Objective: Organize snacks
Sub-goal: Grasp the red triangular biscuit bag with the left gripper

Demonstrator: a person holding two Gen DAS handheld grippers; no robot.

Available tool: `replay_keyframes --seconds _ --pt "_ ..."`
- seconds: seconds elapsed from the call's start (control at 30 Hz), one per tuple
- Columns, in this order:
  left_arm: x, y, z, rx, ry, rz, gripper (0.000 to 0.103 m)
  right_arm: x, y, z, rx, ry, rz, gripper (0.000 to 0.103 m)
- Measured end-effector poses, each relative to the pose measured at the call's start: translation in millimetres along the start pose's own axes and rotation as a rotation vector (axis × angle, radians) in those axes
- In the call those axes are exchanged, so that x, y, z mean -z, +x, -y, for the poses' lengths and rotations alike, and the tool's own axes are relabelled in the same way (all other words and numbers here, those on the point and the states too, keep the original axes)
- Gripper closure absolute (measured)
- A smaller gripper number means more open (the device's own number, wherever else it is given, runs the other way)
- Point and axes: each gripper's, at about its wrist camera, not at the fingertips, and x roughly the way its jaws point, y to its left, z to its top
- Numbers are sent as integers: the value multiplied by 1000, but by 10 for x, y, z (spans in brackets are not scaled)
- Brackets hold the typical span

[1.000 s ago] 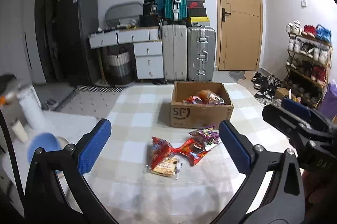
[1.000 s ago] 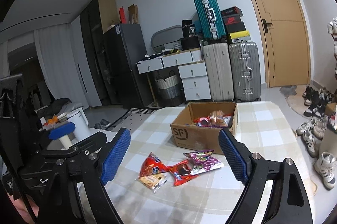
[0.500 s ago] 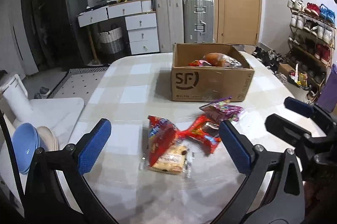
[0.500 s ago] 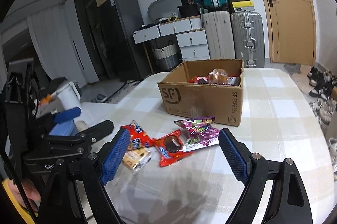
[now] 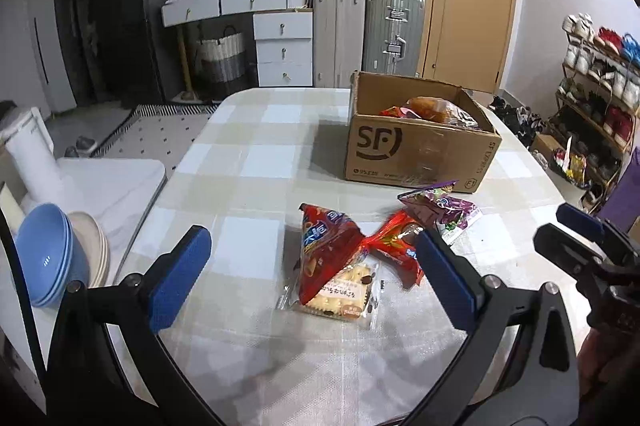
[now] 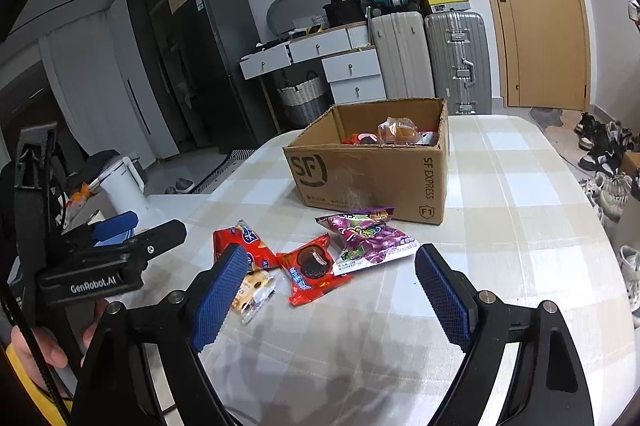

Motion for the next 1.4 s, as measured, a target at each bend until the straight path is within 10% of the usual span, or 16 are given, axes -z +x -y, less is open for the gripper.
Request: replay_keyframes --seconds 0.53,0.8,0.97,1.13,1.4 --pt "-308 1224 -548 165 -194 -262 1 194 492 -404 -32 -75 -139 15" --pt "-237 1663 -241 168 -103 -410 2 239 640 -459 -35 -87 -175 15" --pt "-70 1819 -182 146 -73 -485 13 241 663 -414 -27 -77 -183 15" --pt "-59 1801 -191 206 -78 -473 48 240 651 -355 -18 -53 -187 15" --pt "-94 1648 -299 234 -97 -427 60 244 627 -310 -2 -41 -184 15"
